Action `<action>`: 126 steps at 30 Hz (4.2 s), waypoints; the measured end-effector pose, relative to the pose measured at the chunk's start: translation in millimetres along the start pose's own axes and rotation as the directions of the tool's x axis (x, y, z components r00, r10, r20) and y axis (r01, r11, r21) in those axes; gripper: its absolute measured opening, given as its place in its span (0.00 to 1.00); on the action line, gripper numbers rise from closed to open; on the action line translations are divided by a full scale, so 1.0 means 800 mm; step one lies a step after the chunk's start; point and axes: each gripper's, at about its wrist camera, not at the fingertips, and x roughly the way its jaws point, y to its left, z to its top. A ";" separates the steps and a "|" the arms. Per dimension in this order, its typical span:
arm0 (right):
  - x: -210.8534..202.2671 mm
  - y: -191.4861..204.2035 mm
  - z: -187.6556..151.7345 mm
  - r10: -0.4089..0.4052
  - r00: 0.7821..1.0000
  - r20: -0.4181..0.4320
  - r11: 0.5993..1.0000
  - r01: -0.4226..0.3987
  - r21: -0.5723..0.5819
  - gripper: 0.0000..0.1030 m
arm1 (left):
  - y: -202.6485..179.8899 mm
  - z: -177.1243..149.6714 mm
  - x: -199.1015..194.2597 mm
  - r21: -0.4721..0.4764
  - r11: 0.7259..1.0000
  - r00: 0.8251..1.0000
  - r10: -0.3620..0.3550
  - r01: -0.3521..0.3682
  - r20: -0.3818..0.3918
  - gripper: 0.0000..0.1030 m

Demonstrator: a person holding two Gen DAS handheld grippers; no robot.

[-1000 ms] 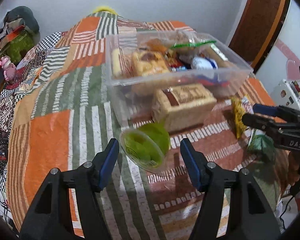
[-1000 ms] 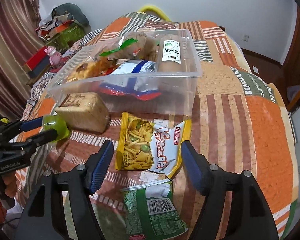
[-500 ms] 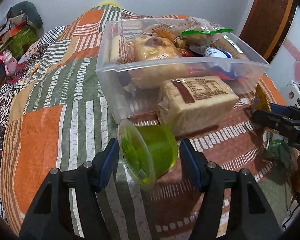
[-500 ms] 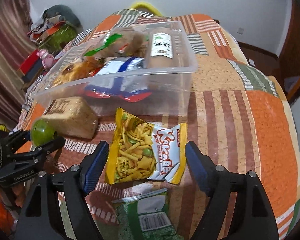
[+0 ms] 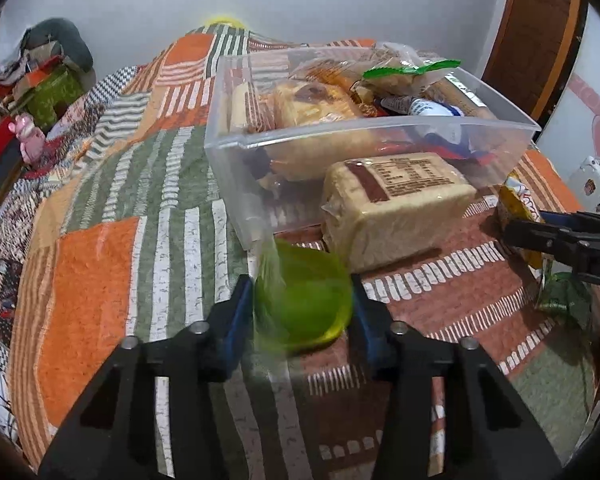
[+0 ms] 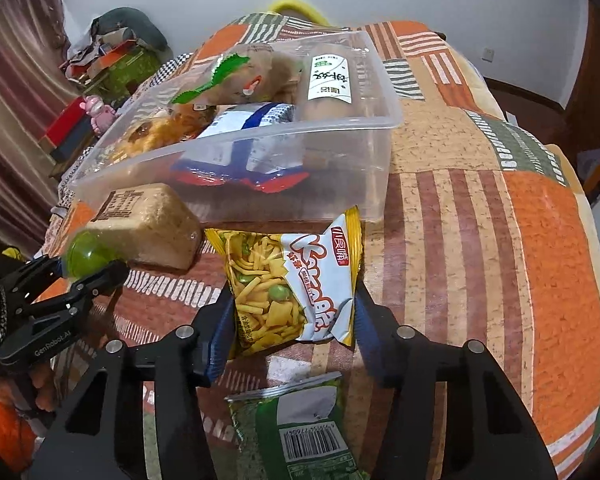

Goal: Organize snacks
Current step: 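Grasp the green cup jelly with the left gripper while the right grasps the yellow chip bag, then lower the jelly cup and chip bag into the clear box and open both grippers, then grasp the square wrapped cake with the left gripper while the right grasps the green snack bag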

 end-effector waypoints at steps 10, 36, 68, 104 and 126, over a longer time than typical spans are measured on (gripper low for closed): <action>-0.014 0.001 -0.001 0.025 0.999 0.025 1.000 -0.026 0.007 0.47 | 0.015 0.002 -0.019 -0.075 0.994 0.997 -0.076 0.075 -0.019 0.40; -0.049 0.035 0.053 0.080 0.978 0.191 0.996 -0.069 -0.065 0.47 | -0.006 0.078 -0.087 -0.002 0.996 0.985 -0.086 0.088 0.151 0.40; 0.001 0.009 0.100 0.035 0.990 0.137 0.998 -0.027 -0.062 0.50 | -0.061 0.148 -0.001 0.058 0.994 0.989 -0.096 0.090 0.112 0.40; -0.061 0.003 -0.015 -0.035 0.994 0.108 0.997 0.043 -0.070 0.73 | -0.042 0.037 -0.099 0.046 0.998 0.989 -0.056 0.050 0.135 0.80; -0.034 -0.004 -0.046 -0.023 0.999 0.027 0.999 0.024 -0.025 0.43 | -0.047 0.007 -0.072 -0.005 0.996 0.996 -0.086 0.087 0.032 0.81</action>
